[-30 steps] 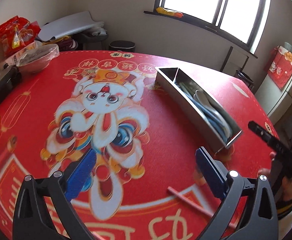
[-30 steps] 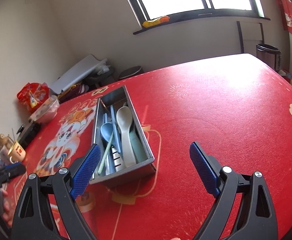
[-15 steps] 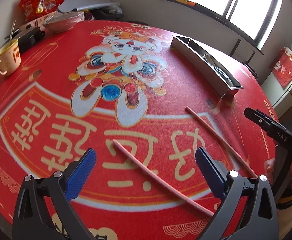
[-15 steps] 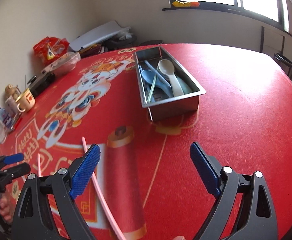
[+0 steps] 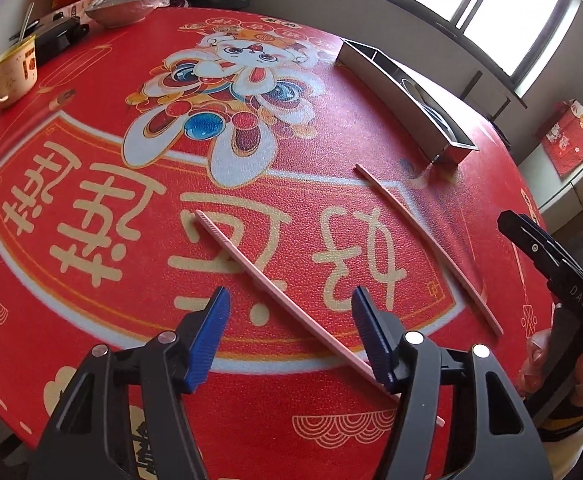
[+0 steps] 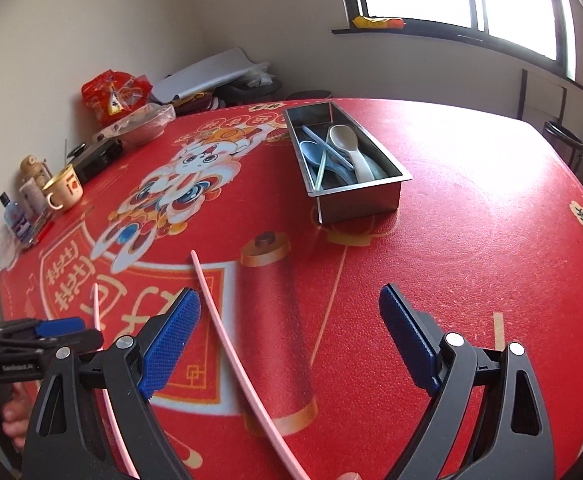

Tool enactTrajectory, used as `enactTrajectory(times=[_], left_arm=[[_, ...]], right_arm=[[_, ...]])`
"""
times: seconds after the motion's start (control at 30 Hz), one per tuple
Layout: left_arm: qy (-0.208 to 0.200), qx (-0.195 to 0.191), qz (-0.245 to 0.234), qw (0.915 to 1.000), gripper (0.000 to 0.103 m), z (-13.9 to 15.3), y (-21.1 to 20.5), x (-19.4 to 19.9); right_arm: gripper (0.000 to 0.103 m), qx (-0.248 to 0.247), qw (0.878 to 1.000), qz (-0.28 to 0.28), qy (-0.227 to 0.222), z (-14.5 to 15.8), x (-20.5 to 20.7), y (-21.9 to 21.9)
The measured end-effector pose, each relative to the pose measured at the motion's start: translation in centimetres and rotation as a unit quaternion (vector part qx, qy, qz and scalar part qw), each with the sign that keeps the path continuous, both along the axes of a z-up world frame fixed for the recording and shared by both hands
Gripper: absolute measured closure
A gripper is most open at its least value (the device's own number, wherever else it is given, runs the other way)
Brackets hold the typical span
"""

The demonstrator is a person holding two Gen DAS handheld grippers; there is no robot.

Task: Organize utensils
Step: 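Close the left tool on a pink chopstick and lift it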

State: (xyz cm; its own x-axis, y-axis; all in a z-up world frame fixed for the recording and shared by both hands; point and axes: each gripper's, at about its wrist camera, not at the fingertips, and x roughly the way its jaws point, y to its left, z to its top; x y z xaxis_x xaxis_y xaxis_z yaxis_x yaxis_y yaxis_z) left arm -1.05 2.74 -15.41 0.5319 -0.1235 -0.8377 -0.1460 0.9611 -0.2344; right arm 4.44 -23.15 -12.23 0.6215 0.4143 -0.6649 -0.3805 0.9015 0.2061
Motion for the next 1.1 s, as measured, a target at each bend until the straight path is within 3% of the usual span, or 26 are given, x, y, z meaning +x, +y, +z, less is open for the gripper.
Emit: enactTrajectory(times=[0.13, 0.4, 0.97, 1.1], left_arm=[[-0.003, 0.038, -0.009, 0.9992, 0.047, -0.1, -1.3, 0.6], [-0.015, 0.05, -0.025, 0.9983, 0.085, -0.2, -1.9, 1.7], [-0.033, 0.078, -0.055, 0.9949, 0.095, -0.5, -3.7, 8.4], [-0.037, 0.086, -0.058, 0.9939, 0.094, -0.5, -3.9, 8.5]], right_arm=[[0.015, 0.018, 1.0, 0.001, 0.001, 0.0, 0.1, -0.6], [0.015, 0.037, 0.999, -0.006, 0.006, -0.3, 0.6, -1.8], [0.015, 0.047, 0.999, -0.018, 0.013, -0.7, 1.1, -2.8], [0.015, 0.043, 0.999, -0.021, 0.004, -0.2, 0.5, -3.1]])
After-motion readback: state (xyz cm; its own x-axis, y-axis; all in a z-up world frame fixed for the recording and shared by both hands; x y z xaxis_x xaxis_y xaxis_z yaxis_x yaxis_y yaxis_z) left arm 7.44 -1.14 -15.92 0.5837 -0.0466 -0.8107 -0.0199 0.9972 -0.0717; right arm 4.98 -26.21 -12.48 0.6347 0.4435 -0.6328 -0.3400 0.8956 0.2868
